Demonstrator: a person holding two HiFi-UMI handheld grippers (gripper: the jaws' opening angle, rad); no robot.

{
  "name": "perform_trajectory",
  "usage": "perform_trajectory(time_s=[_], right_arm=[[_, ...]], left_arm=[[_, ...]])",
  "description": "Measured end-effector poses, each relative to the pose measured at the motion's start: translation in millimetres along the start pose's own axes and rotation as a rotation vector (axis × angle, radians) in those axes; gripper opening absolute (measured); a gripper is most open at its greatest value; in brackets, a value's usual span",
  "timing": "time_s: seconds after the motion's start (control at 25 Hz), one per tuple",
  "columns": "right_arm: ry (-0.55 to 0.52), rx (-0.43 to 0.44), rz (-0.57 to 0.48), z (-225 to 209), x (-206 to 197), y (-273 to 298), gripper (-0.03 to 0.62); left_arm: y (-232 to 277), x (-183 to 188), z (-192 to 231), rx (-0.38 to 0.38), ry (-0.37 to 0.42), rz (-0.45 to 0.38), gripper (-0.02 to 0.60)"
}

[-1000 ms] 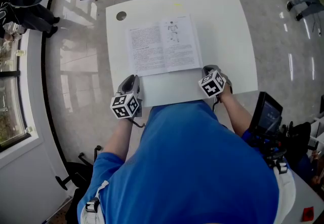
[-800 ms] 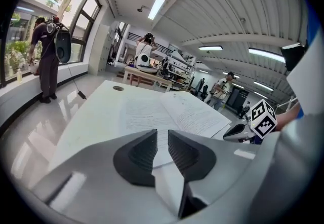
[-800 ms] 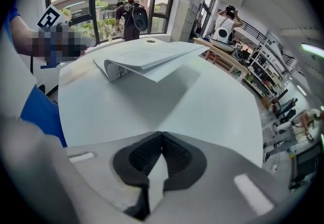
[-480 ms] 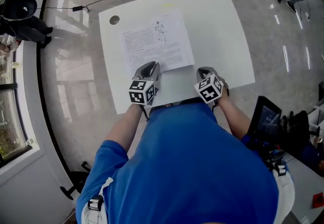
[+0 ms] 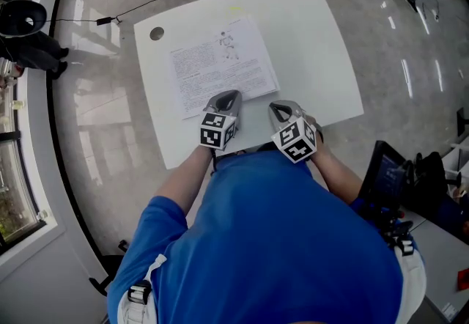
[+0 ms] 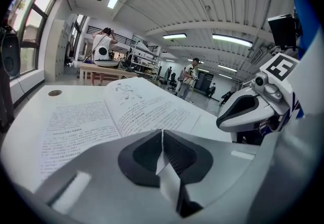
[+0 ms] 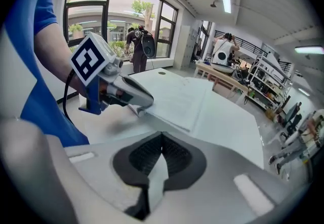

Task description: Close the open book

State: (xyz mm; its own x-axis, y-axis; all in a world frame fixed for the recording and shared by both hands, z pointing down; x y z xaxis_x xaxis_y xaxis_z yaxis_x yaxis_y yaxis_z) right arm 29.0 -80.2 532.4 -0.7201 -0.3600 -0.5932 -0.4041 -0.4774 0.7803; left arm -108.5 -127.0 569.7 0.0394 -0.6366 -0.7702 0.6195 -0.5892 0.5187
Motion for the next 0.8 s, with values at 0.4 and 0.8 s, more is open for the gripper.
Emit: perform_trajectory(time_s=[0.4,0.8], right_arm=[[0.002,-0.017,-0.121,-34,25,29,0.003],[0.020,0.041,-0.053,-29,8,54,0.003]], left_arm=[[13,-5,7,0.060,0.023,0.026,0.015],[-10,-5,-2,0.088,0.027,0.022,0.017]])
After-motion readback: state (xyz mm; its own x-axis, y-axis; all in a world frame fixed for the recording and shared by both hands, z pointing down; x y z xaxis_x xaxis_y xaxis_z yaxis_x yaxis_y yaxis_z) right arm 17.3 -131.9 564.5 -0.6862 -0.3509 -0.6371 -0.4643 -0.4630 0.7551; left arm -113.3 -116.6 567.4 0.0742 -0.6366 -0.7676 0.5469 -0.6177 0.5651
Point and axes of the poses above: the fingertips, and each gripper's own axes: y forward along the fingers, z to its left, x out of its top, the point moved 5 cm from there along -y, backward along the fingers, and after that the axes turned 7 degrees about -y, right-handed, at the moved point
